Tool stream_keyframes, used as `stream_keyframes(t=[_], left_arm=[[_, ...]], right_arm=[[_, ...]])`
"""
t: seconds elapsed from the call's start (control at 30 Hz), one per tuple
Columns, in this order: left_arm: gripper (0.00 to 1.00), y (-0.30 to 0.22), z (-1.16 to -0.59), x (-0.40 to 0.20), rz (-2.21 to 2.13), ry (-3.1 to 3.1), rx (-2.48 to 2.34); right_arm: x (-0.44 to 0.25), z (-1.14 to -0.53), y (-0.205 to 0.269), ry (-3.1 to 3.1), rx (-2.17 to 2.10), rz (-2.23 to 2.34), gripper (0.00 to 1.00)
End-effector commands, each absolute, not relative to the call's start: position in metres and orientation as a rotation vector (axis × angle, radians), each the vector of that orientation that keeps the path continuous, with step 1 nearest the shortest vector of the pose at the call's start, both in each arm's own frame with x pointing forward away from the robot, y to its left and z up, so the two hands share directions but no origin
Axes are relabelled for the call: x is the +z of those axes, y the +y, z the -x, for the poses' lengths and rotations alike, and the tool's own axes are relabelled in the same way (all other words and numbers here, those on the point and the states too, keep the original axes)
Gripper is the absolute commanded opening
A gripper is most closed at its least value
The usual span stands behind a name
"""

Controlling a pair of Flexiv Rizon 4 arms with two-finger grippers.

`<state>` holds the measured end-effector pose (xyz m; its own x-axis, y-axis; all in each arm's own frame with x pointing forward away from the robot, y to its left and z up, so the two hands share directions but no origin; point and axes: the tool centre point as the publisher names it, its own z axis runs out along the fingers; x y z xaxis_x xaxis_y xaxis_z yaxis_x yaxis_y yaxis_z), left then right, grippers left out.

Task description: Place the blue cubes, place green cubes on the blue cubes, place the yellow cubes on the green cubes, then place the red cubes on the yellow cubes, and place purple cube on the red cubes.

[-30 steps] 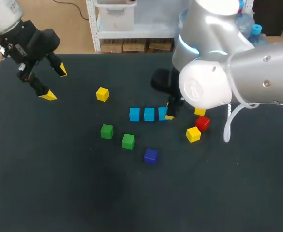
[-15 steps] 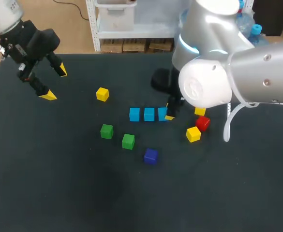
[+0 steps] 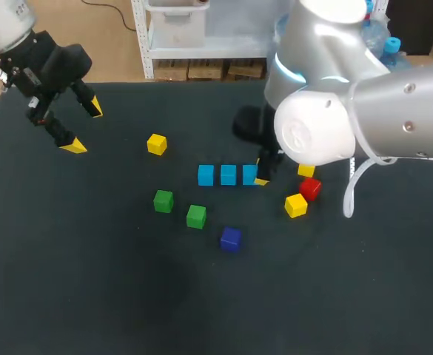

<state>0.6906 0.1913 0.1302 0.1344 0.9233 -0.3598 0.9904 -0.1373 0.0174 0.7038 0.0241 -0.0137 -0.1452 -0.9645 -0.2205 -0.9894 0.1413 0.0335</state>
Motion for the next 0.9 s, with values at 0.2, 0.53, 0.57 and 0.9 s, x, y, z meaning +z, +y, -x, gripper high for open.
stream_keyframes(t=[0.2, 0.53, 0.57, 0.9], left_arm=[[1.0, 0.192, -0.691, 0.13, -2.163, 1.874, -0.386], [1.0, 0.192, -0.691, 0.13, -2.163, 1.874, -0.386], [1.0, 0.192, -0.691, 0.13, -2.163, 1.874, -0.386], [1.0, 0.192, -0.691, 0.13, -2.163, 1.874, -0.386]], right_arm=[[-0.014, -0.702, 0.023, 2.26, 0.257, 1.954, 0.94], [0.01, -0.699, 0.013, 2.249, 0.223, 1.982, 1.0], [0.014, -0.698, 0.011, 2.248, 0.217, 1.989, 1.0], [0.05, -0.694, -0.009, 2.126, 0.297, 2.163, 1.0]])
